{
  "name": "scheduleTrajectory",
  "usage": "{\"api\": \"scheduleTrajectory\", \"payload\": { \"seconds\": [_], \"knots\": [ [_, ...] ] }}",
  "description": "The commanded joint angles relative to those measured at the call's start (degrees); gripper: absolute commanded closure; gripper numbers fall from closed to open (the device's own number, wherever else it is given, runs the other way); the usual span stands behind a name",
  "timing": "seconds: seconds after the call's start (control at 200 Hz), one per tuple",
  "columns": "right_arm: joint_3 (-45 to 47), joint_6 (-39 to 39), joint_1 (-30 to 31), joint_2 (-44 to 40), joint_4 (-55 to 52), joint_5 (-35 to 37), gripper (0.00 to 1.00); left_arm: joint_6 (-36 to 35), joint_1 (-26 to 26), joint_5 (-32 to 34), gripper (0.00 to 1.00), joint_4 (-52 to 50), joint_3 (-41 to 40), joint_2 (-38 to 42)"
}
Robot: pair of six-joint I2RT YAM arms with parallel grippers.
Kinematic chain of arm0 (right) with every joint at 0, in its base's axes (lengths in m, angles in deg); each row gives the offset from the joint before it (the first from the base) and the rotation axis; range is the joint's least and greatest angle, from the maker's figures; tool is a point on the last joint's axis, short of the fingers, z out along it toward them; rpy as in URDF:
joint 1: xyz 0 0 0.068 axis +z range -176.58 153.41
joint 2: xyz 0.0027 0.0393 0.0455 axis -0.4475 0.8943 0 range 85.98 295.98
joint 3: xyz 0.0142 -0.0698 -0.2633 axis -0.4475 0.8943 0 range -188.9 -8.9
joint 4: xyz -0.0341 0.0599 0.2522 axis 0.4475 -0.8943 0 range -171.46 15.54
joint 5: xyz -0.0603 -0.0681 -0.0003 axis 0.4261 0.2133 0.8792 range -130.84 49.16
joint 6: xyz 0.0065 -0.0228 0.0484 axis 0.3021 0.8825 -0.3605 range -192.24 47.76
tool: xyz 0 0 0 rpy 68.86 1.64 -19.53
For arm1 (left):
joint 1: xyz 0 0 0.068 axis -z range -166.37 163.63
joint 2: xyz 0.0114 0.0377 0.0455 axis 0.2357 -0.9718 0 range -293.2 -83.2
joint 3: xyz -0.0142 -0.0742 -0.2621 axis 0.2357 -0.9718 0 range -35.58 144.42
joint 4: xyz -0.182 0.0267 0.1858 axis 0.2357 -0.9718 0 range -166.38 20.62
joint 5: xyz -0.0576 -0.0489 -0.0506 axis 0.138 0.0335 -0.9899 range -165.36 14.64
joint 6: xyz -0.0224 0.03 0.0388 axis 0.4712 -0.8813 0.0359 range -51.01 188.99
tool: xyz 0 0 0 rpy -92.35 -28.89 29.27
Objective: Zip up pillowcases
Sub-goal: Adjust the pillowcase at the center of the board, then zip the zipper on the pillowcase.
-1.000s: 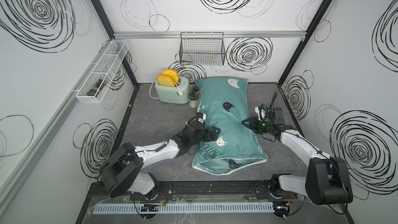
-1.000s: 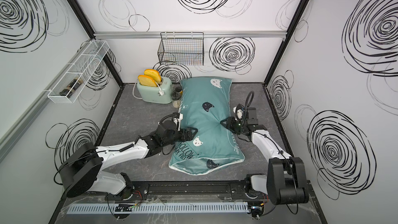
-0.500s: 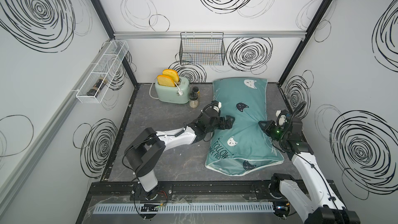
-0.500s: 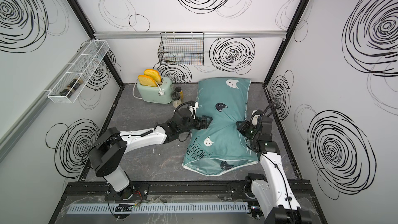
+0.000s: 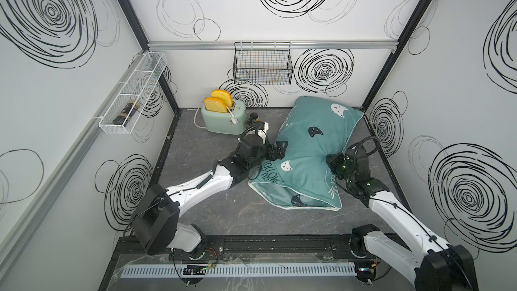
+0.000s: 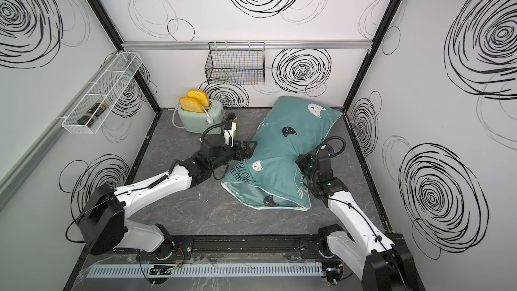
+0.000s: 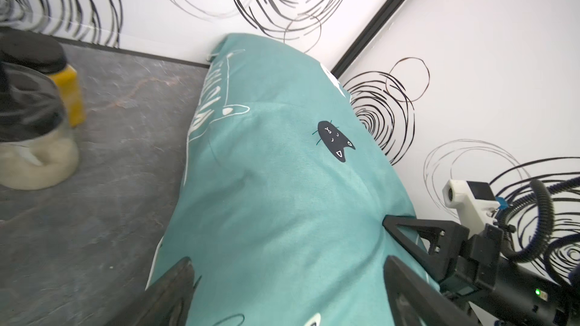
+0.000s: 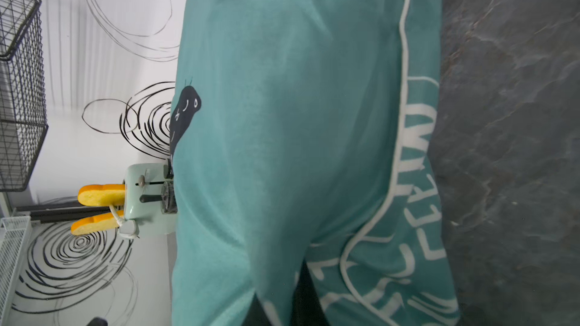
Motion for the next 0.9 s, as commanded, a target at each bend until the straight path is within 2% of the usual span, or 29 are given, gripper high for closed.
{"api": "scheduleTrajectory", "payload": {
  "seconds": [0.0, 0.17, 0.315, 0.49, 0.63, 0.78, 0.896],
  "knots": [
    [-4.72, -4.07, 3.43, 2.87, 7.00, 6.84, 0.79, -3.20, -0.17, 3.18, 0.03, -3.23, -2.90, 4.29],
    [-7.40, -0.11, 5.21, 6.46, 4.64, 1.00, 0.59, -3.94, 0.07, 3.44, 0.04, -3.53, -7.67, 9.80],
    [-6.57, 6.33, 5.18, 2.77, -2.47, -3.41, 0.38, -3.61, 2.10, 3.52, 0.04, -3.51, -11.30, 14.25],
    [-8.58, 14.07, 4.96, -3.82, -19.92, -6.02, 0.21, -4.12, 7.34, 6.94, 0.04, -4.97, -15.05, 19.73],
    [-11.96, 16.91, 4.91, -8.85, -34.41, -4.06, 0.15, -3.66, 11.96, 9.16, 0.04, -4.53, -18.23, 23.68],
    [-10.92, 13.99, 4.98, -13.80, -43.90, -6.90, 0.13, -6.38, 18.59, 14.08, 0.04, -3.10, -20.72, 25.95],
    [-6.65, 11.41, 4.99, -17.95, -44.39, -13.37, 0.22, -8.26, 22.03, 15.22, 0.03, -2.06, -21.96, 25.97]
  ]
}}
